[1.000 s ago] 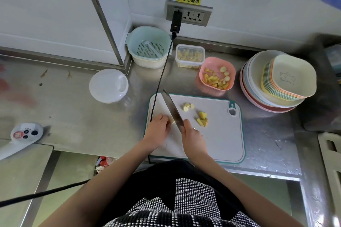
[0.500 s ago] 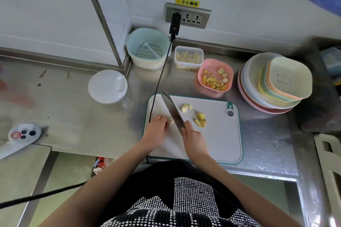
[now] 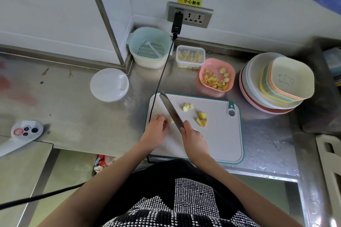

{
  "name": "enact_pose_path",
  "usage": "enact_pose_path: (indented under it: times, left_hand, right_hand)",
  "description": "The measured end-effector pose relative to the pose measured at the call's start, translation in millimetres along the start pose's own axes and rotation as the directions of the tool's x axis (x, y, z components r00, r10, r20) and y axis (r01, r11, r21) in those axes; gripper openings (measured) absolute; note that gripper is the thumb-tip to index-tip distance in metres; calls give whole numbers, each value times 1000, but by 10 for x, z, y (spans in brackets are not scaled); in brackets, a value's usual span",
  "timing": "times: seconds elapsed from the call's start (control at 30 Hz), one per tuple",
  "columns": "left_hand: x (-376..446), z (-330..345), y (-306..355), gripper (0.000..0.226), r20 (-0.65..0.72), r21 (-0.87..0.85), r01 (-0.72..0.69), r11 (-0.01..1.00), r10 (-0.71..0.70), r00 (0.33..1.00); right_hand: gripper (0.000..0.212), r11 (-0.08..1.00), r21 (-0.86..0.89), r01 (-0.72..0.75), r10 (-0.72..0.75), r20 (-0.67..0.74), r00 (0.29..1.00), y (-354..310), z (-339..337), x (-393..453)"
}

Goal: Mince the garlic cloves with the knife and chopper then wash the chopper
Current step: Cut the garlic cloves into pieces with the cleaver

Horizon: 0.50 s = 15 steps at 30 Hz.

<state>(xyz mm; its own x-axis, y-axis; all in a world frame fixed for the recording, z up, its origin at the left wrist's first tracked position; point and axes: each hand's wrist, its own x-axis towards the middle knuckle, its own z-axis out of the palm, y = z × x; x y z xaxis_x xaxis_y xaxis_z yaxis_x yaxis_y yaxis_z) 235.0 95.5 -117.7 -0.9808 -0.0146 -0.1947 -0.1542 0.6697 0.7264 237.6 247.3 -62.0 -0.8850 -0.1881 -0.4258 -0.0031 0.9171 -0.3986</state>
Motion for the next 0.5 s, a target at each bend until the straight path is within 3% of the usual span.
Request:
enact_pose_path:
  times: [0.23, 0.37, 0.5]
  left_hand:
    - [-15, -16, 5, 9, 17, -6, 0, 1000, 0, 1000]
    - [-15, -15, 8, 9, 29, -8, -4, 1000, 4, 1000]
    - [2, -5, -12, 8, 41, -7, 4, 1000, -4, 999]
  right_hand:
    - [8, 995, -103, -12, 13, 11, 1000, 1, 62, 16]
    - [17, 979, -201, -31, 45, 63, 997, -35, 72, 59]
    - [10, 999, 28, -37, 35, 64, 997, 24, 11, 85]
